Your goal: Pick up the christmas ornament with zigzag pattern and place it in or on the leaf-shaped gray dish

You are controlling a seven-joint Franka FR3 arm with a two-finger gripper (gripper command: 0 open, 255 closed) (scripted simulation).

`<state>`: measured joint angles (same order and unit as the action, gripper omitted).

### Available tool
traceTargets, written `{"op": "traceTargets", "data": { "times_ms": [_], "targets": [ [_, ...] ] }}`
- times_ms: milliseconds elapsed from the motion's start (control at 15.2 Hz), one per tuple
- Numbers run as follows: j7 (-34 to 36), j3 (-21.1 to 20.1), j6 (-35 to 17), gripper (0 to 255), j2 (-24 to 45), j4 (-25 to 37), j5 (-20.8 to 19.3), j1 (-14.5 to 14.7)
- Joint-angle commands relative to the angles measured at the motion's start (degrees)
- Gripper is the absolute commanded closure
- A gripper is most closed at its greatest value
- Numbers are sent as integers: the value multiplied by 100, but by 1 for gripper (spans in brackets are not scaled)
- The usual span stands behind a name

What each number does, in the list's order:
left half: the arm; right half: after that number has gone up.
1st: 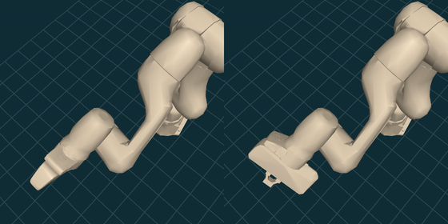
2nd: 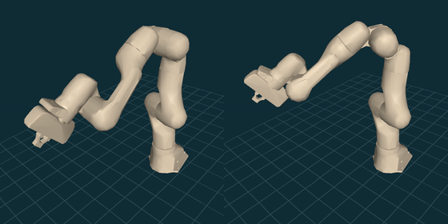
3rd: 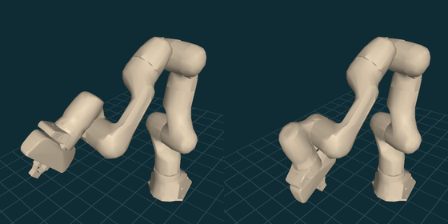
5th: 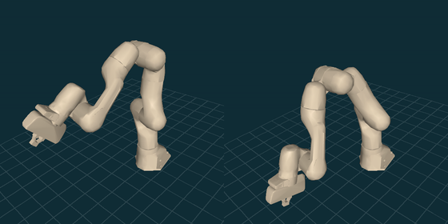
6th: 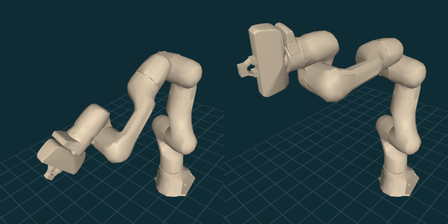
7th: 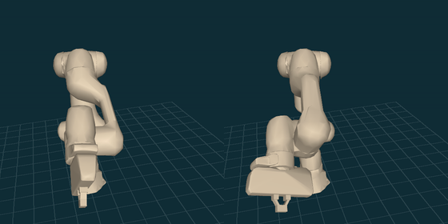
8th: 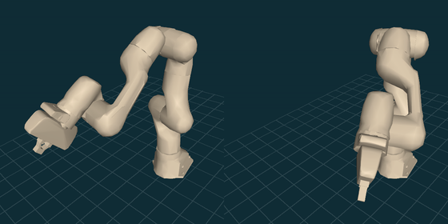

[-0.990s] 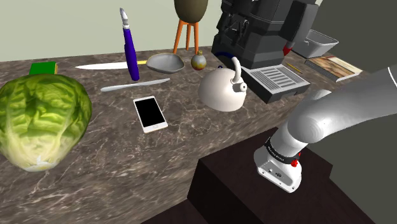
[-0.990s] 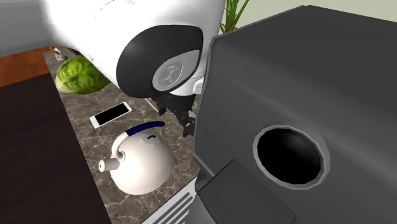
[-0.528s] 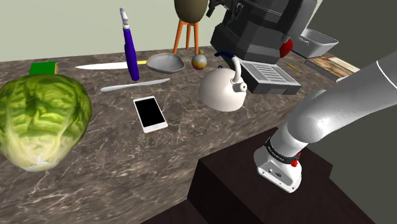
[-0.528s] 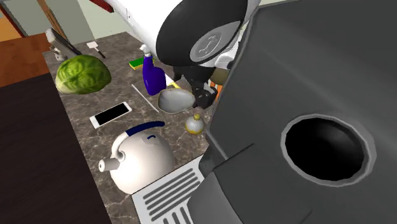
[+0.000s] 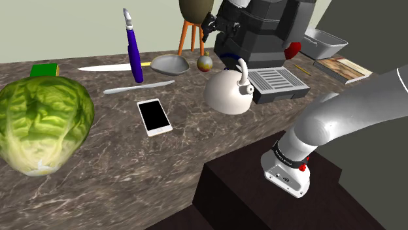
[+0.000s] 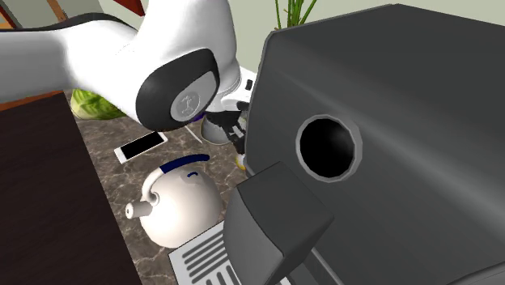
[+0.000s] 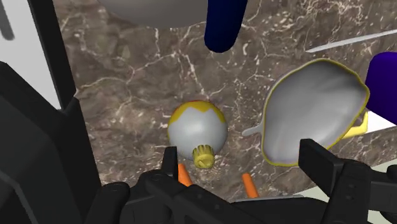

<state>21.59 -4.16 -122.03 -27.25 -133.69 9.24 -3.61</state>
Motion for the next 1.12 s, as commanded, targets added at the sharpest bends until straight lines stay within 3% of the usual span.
{"op": "traceTargets", "data": {
  "times_ms": [0,198,330,792,1056],
  "targets": [
    [774,-523,-679,0,-97,-493,-520,-196],
    [2019,-1400,-1520,0,33,-994,-1475,-699],
    [3027,-2087,-1947,0,215,-1199,-2290,-1208],
    [3304,-2255,-2503,0,717,-1270,-2691,-1544],
    [3333,-2269,-2547,0,761,-1272,-2732,-1574]
  ]
}}
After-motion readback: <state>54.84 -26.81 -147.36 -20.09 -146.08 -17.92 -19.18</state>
